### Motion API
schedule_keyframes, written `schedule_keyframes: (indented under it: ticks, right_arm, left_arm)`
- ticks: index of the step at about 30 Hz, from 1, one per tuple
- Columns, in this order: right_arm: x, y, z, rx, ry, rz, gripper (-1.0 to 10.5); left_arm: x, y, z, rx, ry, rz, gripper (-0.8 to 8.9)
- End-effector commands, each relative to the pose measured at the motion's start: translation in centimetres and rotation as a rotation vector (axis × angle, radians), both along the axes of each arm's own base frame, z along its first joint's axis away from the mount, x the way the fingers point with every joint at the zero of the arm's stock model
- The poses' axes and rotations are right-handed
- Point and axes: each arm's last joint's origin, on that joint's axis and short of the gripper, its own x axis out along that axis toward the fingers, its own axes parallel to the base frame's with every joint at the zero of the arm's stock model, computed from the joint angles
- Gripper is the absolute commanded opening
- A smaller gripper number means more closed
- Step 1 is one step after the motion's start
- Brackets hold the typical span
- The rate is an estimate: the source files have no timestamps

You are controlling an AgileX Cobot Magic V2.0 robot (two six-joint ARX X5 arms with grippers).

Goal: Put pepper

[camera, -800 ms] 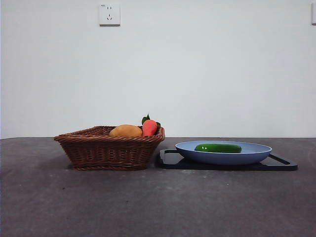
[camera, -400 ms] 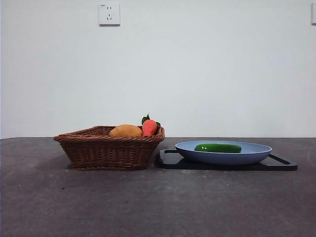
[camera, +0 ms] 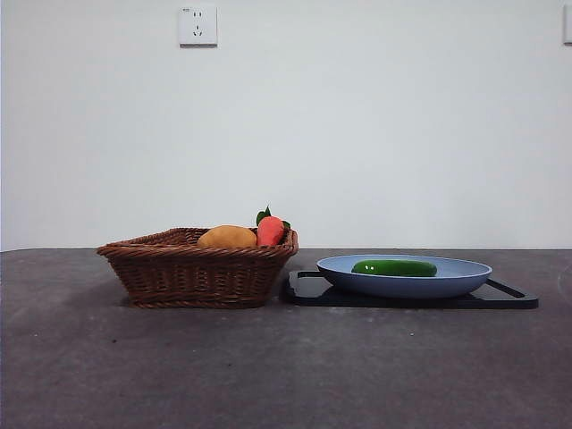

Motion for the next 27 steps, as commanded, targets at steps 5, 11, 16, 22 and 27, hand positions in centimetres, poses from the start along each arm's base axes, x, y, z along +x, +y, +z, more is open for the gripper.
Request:
schedule_keyframes:
  ticks: [5,11,16,22,27]
  right_arm:
    - [0.0,0.1,0.3,-0.002,0.006,0.002,0.0]
    - [0.0,0.1,0.3,-0.002,0.006,0.002,0.0]
    - [0.0,0.1,0.3,-0.001,0.006,0.002,0.0]
    - [0.0,0.1,0.3,-0.002,0.006,0.002,0.0]
    - [0.0,0.1,0.3,-0.002,0.006,0.002,0.0]
  left_arm:
    - [0.1,0.1,-1.2,-0.033,0.058,0.006,0.08]
    - [0.1,0.0,-2.1,-0.038,0.155,-0.003,0.08]
    - [0.1,0.0,-2.4,-0.038,0.183,-0.021,0.08]
    - [0.1,0.0,-2.4,-0.038,0.183,-0.021,0.08]
    - [0.1,0.0,-2.4,-0.038,0.183,-0.02,0.08]
